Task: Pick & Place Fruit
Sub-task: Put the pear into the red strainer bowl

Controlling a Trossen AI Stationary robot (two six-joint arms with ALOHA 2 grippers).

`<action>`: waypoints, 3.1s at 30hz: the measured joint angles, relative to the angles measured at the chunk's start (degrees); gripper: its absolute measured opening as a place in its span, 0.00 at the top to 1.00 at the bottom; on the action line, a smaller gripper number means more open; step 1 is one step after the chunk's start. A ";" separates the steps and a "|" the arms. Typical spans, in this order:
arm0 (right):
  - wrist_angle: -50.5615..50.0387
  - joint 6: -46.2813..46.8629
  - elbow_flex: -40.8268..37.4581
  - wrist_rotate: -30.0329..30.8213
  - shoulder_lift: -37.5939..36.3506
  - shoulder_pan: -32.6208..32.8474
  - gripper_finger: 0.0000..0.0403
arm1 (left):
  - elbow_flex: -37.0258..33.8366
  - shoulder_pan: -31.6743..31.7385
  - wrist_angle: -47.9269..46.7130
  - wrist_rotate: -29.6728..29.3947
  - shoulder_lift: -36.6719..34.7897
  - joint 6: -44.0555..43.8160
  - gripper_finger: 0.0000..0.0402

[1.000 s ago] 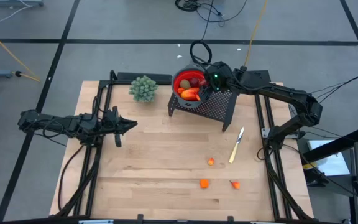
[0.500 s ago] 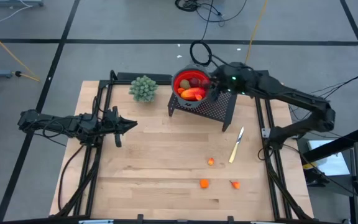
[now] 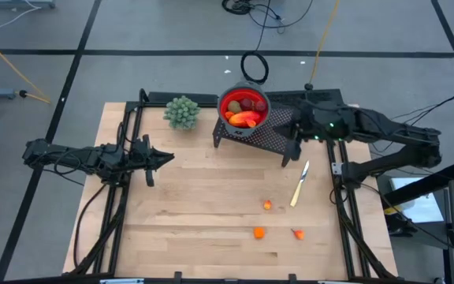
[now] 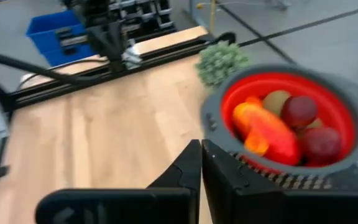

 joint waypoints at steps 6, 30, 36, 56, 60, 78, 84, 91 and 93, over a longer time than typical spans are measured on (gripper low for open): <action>-4.53 4.78 0.00 0.05 -2.27 5.81 1.00 | 0.00 0.00 0.00 0.00 -0.02 -0.03 0.95; 1.64 2.14 -9.25 -8.37 -3.29 25.06 1.00 | 0.00 0.00 0.02 -1.22 0.00 -0.12 0.95; 12.64 -5.33 -19.88 -11.47 -3.31 27.41 1.00 | 0.00 0.00 0.02 -2.97 0.00 -0.12 0.95; 24.22 -9.60 -37.29 -14.95 5.76 27.61 0.88 | 0.00 0.00 0.00 -2.97 -0.02 -0.47 0.95; 24.24 -10.70 -37.31 -14.95 10.20 27.20 0.81 | 0.00 0.00 -0.01 -2.97 -0.02 -0.79 0.95; 28.64 -20.37 -37.31 -14.84 20.02 22.96 0.45 | 0.00 -0.02 0.00 -2.45 -0.02 -2.17 0.95; 30.63 -25.50 -37.31 -14.90 21.90 21.53 0.42 | 0.00 -0.01 -0.02 -2.42 0.00 -2.15 0.95; 32.43 -26.12 -37.31 -14.91 23.38 21.12 0.43 | 0.00 -0.02 -0.02 -2.38 -0.02 -2.07 0.95; 32.76 -26.30 -37.33 -14.90 23.31 20.93 0.43 | 0.00 -0.02 0.00 -2.38 0.00 -1.97 0.95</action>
